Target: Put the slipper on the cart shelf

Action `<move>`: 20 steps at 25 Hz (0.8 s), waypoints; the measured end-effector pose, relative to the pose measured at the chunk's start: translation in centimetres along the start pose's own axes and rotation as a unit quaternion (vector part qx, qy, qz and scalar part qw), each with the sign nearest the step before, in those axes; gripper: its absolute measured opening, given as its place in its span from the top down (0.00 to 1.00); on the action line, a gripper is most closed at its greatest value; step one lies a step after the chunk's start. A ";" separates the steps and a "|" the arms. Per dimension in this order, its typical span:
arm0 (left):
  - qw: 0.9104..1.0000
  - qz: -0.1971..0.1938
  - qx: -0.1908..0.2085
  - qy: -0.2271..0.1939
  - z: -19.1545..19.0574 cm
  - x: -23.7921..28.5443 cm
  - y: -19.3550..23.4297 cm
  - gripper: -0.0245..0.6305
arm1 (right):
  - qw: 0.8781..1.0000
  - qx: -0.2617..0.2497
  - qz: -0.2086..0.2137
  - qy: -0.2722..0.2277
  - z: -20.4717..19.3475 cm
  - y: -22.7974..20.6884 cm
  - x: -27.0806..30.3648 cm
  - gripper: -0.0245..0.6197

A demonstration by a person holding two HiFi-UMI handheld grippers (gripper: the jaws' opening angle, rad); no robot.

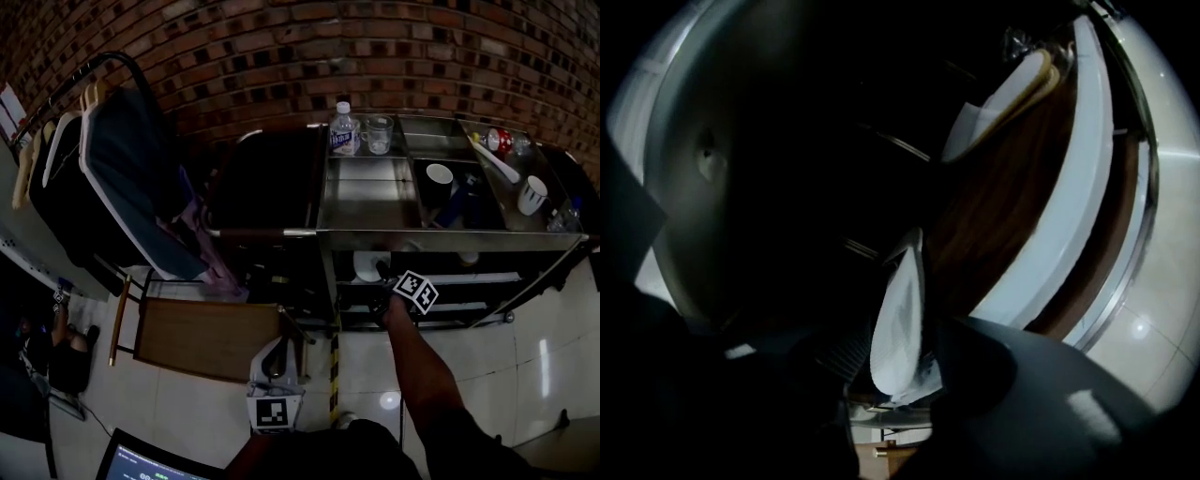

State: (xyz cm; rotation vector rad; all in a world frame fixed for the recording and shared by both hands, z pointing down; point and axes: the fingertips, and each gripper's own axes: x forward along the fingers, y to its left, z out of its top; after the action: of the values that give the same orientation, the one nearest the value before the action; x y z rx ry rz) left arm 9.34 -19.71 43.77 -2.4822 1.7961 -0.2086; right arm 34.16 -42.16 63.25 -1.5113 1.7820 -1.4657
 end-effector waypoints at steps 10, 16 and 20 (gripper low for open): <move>0.999 -0.032 -0.024 -0.019 1.1 1.2 -2.4 0.94 | 0.940 -0.340 -0.002 -0.025 -0.5 6.5 -10.2 0.68; 0.998 -0.040 -0.040 -0.024 1.0 1.7 -2.9 0.94 | 0.848 -0.520 -0.015 -0.106 -2.2 12.7 -18.1 0.87; 0.997 -0.050 -0.047 -0.030 2.2 1.6 -3.9 0.94 | 0.807 -0.575 -0.013 -0.136 -3.5 15.1 -21.7 0.96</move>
State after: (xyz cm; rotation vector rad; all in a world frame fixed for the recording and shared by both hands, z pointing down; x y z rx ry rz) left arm 13.87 -20.08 42.27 -2.6155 1.6982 -0.0552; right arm 31.62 -23.33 44.59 -2.0558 2.5723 0.0492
